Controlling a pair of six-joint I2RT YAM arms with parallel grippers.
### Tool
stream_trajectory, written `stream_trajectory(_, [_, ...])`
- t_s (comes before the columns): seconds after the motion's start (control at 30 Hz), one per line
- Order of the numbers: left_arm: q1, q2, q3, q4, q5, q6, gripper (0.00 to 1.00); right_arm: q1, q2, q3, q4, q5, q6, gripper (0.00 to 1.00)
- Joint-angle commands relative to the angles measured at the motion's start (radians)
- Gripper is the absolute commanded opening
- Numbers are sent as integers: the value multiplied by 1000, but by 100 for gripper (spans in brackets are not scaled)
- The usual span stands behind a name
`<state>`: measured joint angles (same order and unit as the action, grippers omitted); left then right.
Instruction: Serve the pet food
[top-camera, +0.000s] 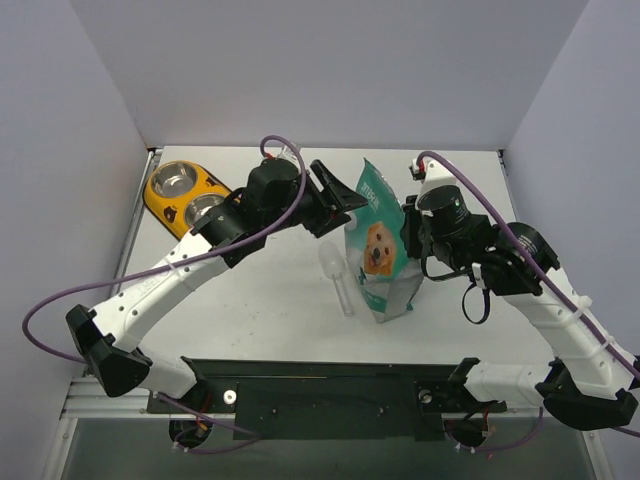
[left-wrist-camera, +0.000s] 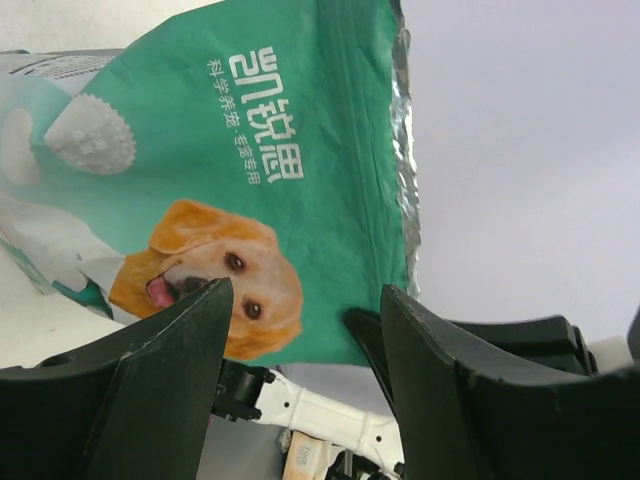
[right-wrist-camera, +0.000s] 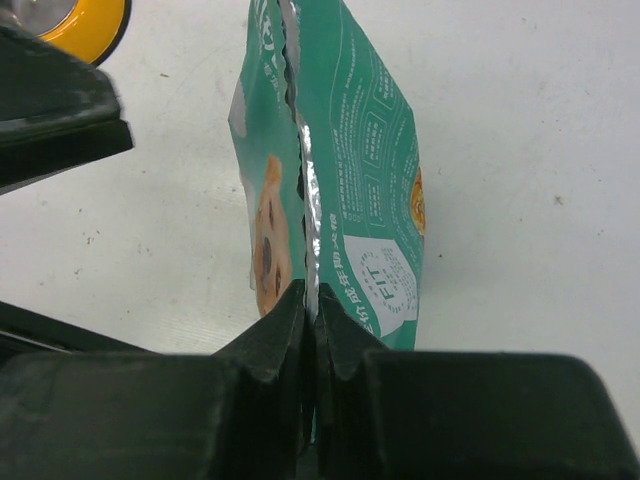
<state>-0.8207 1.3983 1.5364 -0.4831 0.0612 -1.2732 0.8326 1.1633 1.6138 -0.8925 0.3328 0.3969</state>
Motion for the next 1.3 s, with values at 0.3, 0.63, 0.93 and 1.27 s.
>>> stream_trajectory(0.3, [-60,182,253,-47,-95,12,70,-170,-2,24,93,-279,54,25])
stream_trajectory(0.63, [-106,211,363,-170,-196,89,80,-188,84,201,49,-229,91,35])
stream_trajectory(0.93, [-127,229,409,-221,-264,141,70,-193,136,261,23,-143,28,15])
stream_trajectory(1.27, [-140,265,453,-221,-242,170,69,-199,141,232,24,-143,20,8])
